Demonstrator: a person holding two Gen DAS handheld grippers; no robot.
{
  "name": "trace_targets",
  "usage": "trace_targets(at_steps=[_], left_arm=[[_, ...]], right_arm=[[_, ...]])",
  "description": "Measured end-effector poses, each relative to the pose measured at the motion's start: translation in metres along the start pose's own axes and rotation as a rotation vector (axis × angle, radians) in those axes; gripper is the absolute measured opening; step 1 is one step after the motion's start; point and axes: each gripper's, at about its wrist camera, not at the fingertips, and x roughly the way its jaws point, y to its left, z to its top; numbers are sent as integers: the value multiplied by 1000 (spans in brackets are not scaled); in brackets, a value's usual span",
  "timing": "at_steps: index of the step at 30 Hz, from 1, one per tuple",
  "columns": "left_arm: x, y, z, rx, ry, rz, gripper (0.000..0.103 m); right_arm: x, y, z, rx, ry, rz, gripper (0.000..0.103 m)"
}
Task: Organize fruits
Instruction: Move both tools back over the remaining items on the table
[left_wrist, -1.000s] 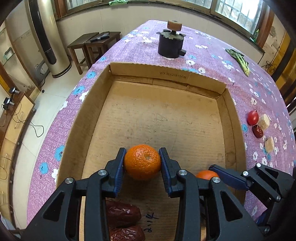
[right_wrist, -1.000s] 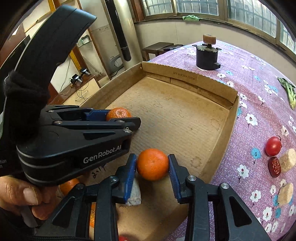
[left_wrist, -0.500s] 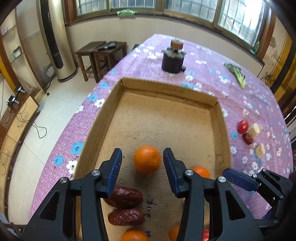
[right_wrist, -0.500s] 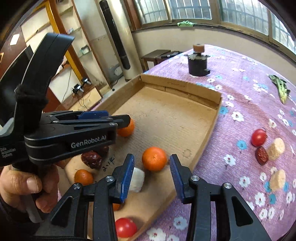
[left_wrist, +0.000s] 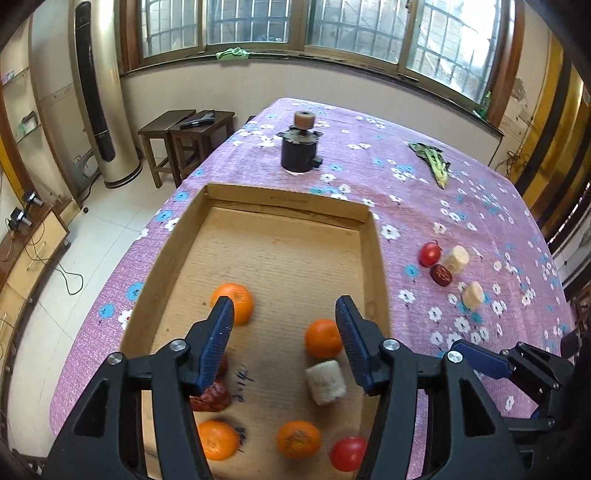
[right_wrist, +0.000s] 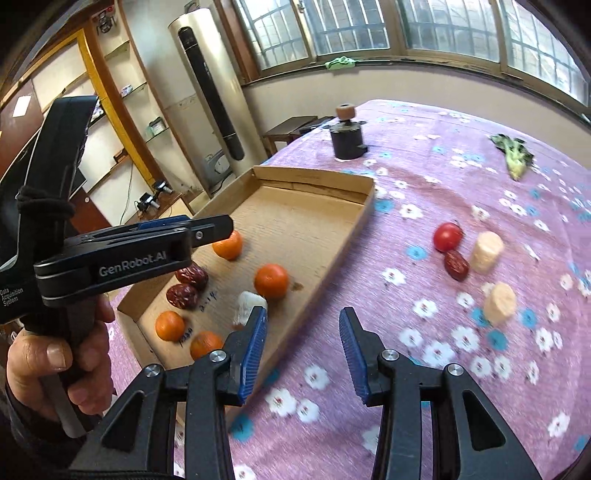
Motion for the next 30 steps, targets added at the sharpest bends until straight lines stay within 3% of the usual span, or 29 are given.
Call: trace_targets(at_steps=[14, 30], left_arm=[[-14, -40, -11, 61, -3, -52, 56], [-12, -85, -19, 120, 27, -124, 56]], right_arm=[[-38, -52, -29, 105, -34, -62, 43], [-55, -94, -45, 191, -51, -121, 44]])
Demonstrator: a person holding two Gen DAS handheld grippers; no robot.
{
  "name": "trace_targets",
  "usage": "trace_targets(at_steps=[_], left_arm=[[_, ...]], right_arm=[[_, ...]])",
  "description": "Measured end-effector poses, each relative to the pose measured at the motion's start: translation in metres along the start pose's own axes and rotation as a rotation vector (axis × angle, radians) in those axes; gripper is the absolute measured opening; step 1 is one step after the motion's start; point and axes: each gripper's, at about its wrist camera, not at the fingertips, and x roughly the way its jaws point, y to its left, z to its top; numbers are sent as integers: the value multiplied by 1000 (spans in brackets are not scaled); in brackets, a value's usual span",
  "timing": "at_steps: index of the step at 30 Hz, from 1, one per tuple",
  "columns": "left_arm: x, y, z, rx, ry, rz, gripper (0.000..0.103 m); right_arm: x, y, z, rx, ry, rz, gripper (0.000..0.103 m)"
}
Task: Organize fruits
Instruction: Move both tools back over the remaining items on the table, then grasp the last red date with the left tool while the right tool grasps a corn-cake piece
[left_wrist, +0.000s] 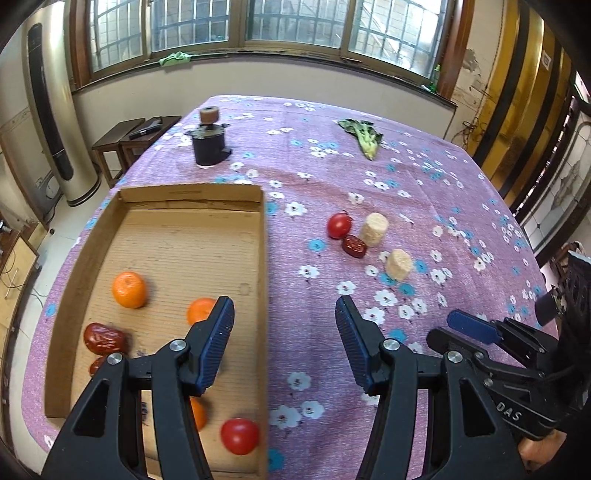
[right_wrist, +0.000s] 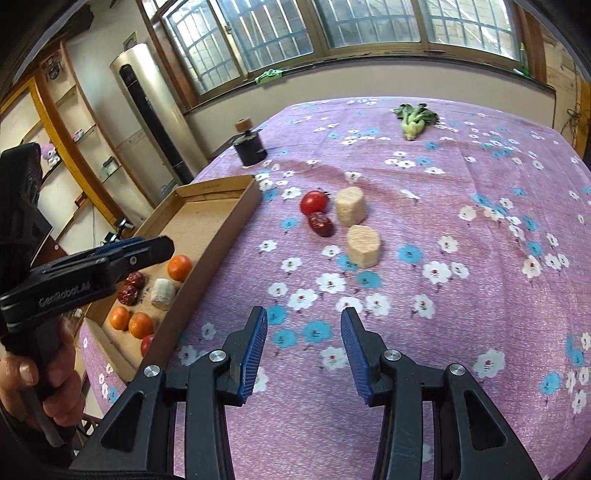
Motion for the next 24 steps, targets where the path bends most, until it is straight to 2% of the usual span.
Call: trace_targets(at_steps=[7, 15, 17, 18, 24], left_arm=[[15, -16, 1, 13, 32, -34, 56], [46, -32, 14, -21, 73, -89, 56], [57, -39, 20, -18, 78, -93, 56], [62, -43, 22, -15, 84, -91, 56], [100, -61, 35, 2, 106, -77, 56]], right_arm=[[19, -18, 15, -8, -1, -63, 44], [77, -34, 48, -50, 56, -126, 43], [88, -38, 50, -49, 69, -124, 37], [86, -38, 50, -54, 50, -114, 30], [49, -51, 37, 12, -4, -71, 30]])
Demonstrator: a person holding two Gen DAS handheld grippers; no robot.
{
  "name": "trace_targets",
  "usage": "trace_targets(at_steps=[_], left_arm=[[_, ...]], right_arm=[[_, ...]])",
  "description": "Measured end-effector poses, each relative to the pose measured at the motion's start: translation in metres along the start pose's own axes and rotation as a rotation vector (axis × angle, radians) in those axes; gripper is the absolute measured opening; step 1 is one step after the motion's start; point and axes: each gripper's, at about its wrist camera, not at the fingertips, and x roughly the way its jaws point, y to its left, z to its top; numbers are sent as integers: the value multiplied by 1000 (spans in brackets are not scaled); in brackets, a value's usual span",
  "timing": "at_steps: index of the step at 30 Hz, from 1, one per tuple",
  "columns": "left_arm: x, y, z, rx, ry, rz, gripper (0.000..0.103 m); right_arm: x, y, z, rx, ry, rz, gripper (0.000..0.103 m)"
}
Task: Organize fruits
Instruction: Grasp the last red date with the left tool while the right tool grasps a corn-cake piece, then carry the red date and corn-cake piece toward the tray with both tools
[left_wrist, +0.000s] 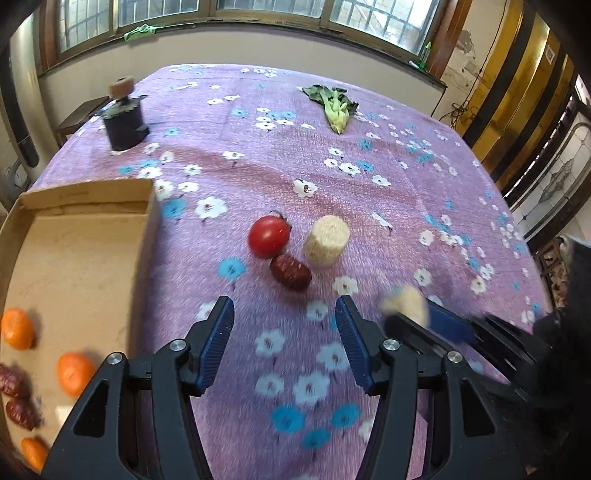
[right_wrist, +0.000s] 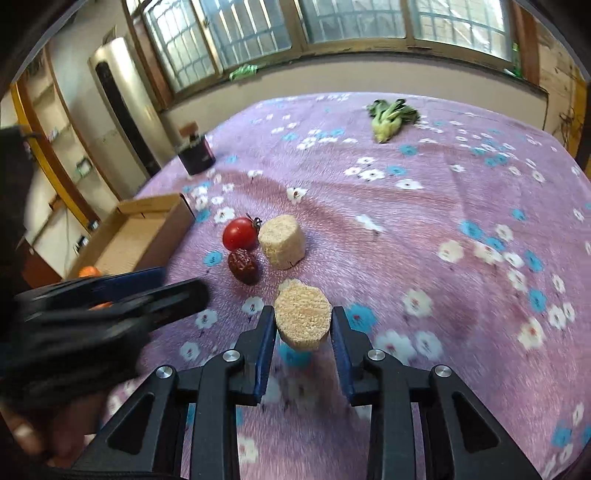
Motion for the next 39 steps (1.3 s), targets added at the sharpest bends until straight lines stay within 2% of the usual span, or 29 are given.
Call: trace_targets(at_steps=[5, 8, 9, 10, 11, 12, 15, 28, 39], left_arm=[[35, -2, 10, 0, 38, 33, 56], [40, -8, 13, 26, 7, 62, 55], [41, -9, 14, 28, 0, 57, 50], [41, -9, 13, 34, -8, 53, 38], [40, -10, 13, 42, -12, 57, 30], [39, -10, 11, 49, -11, 53, 27], [32, -10, 4, 52, -10, 27, 27], [-15, -18, -28, 85, -52, 32, 27], [-53, -6, -38, 88, -124, 74, 27]], right_arm=[[-27, -16, -15, 74, -18, 41, 30], [-37, -19, -24, 95, -26, 58, 30], [-39, -19, -24, 98, -28, 60, 30], [-41, -19, -26, 102, -31, 62, 30], [-43, -19, -27, 106, -31, 63, 30], [-45, -20, -28, 109, -32, 63, 30], [-49, -20, -31, 114, -37, 62, 30], [-66, -1, -34, 87, -61, 64, 30], [-80, 18, -36, 56, -82, 66, 30]])
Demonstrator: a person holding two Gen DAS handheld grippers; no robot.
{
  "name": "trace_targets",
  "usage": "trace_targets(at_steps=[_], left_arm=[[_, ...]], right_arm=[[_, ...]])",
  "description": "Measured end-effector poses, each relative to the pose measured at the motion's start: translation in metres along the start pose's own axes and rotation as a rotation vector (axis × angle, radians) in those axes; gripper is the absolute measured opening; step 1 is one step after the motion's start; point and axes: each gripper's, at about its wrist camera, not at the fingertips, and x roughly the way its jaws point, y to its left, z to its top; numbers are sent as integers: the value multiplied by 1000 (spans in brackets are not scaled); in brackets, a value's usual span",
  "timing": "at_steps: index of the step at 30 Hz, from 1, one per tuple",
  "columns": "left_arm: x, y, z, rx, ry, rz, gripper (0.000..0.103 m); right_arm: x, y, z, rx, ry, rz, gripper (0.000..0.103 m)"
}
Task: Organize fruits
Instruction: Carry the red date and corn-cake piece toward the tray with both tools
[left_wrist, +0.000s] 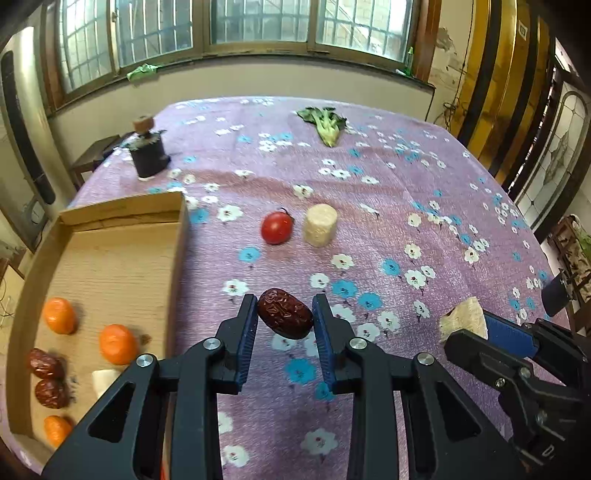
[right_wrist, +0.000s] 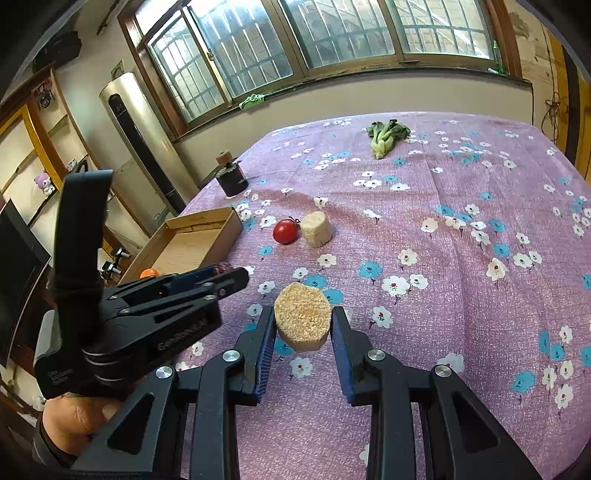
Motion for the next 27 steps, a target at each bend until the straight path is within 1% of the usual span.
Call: trace_targets(at_steps=[10, 27], left_arm=[[-22, 30, -9, -44, -31, 33, 27], [-37, 73, -17, -108, -57, 67, 27]], right_arm=[[-2, 23, -3, -38, 2, 12, 30], [7, 66, -6, -105, 23, 37, 30]])
